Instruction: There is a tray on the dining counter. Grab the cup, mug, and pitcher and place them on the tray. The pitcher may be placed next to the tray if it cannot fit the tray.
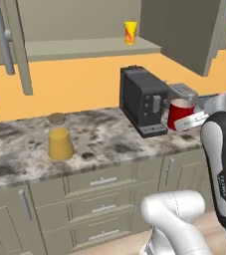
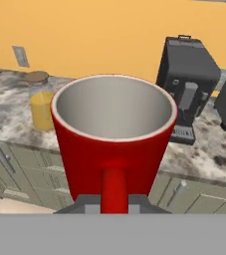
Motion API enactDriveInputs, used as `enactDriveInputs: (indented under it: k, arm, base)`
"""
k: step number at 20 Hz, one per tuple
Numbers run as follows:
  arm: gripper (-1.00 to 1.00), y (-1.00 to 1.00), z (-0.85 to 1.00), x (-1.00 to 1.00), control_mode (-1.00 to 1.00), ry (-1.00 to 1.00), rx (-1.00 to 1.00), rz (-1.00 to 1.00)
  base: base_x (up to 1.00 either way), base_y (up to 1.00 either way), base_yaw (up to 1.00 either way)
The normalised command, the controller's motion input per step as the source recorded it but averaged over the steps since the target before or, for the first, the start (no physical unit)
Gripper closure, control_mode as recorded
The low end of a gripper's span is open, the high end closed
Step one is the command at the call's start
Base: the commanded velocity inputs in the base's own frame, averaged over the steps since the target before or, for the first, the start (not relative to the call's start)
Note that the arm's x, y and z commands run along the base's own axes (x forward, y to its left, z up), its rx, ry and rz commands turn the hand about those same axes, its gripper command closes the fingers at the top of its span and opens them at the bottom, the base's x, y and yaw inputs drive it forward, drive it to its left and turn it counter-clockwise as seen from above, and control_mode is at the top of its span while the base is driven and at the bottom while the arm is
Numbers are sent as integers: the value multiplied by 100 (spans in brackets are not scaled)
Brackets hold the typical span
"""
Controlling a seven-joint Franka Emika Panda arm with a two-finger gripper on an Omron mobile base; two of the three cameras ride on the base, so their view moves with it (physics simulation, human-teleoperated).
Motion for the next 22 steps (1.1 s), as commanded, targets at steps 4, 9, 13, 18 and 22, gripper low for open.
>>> enactDriveInputs:
  k: [4,9,13,18,22]
  arm:
    - [100,0,0,0,100,0,0,0]
    - [100,0,0,0,100,0,0,0]
    - [100,0,0,0,100,0,0,0]
    - [100,0,0,0,100,0,0,0]
    - [100,0,0,0,100,0,0,0]
  base:
    - [-98,-31,-80]
    - [-39,0,-100]
    - [-14,0,-100]
    - [-11,0,-100]
    - [-8,0,-100]
